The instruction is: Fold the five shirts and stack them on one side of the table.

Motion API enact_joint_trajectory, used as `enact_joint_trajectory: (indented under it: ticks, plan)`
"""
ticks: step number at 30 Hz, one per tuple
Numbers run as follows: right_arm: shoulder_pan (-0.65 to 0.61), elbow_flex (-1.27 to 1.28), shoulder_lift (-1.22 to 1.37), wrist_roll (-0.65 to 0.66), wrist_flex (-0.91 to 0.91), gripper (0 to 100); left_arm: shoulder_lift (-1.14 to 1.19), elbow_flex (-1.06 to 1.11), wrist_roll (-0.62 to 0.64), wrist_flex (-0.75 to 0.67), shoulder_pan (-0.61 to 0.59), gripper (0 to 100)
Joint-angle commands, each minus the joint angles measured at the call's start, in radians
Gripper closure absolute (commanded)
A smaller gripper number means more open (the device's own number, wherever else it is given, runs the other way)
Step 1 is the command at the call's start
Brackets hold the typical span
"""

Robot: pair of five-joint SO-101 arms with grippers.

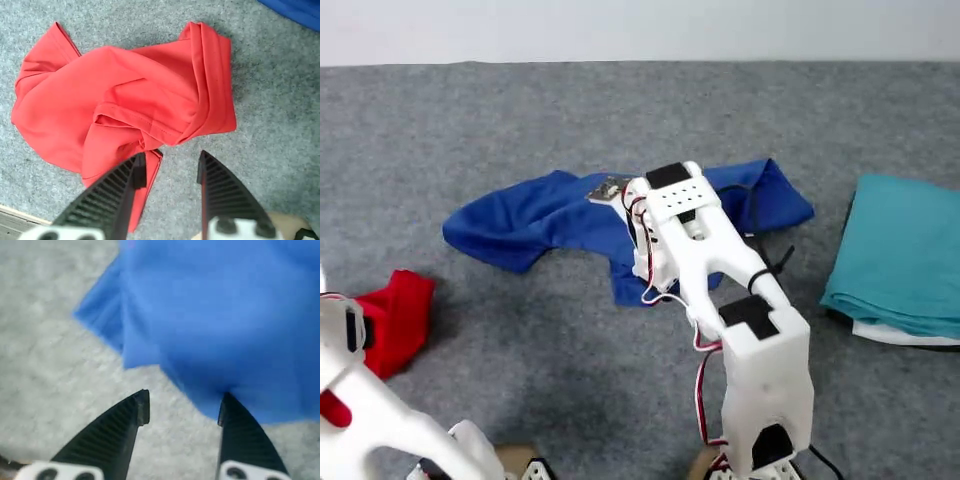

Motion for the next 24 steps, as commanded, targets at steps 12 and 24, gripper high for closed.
enact_joint_trajectory:
  ticks: [12,24]
  plan:
    - [0.148,-0.16,0.067,0.041,0.031,98.9,-0.025,0.064,0.006,0.014,-0.003,83]
    - [0.16,-0.632,-0.116,0.094,0.249,98.8,-0.02,0.067,0.069,-0.028,0.196,83]
